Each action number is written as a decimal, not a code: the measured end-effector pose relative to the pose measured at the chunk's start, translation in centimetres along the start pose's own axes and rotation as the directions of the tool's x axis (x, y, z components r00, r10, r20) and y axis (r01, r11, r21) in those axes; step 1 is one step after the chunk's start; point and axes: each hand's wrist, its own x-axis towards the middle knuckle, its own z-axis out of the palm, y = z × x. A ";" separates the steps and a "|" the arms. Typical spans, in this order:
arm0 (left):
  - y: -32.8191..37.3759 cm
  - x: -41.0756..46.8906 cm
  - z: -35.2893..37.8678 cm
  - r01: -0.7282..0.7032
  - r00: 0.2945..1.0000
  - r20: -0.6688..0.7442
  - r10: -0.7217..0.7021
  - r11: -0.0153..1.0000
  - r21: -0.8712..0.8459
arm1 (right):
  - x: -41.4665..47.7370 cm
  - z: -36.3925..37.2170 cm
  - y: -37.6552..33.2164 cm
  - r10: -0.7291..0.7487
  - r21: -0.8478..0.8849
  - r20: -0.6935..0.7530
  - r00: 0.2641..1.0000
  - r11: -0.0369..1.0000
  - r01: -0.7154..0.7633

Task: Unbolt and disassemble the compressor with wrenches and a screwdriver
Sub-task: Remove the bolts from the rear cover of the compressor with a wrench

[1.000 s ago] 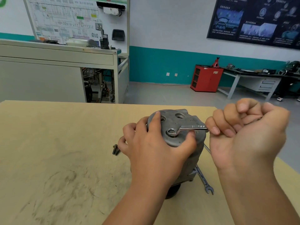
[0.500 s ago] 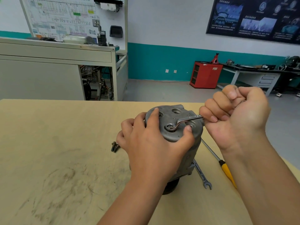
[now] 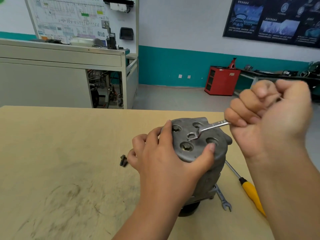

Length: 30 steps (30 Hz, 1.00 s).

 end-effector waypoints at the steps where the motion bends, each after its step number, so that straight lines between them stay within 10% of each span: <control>1: 0.1 0.0 0.0 -0.002 1.000 -0.002 0.002 1.000 0.008 | -0.8 -0.3 0.2 -0.028 0.009 -0.017 0.999 1.000 0.028; 11: 0.4 -0.3 0.1 0.007 1.000 -0.025 -0.006 1.000 0.001 | -3.6 -1.0 1.0 -0.090 0.031 -0.143 0.986 0.995 0.095; 23: 0.6 0.1 0.1 -0.016 1.000 -0.003 0.016 1.000 0.006 | 5.3 1.8 1.8 0.501 -0.220 0.140 0.854 0.856 -0.467; 30: 0.4 -0.1 0.3 -0.020 1.000 -0.005 0.020 1.000 0.008 | 1.8 -0.4 0.9 0.227 0.008 -0.043 0.973 0.974 -0.227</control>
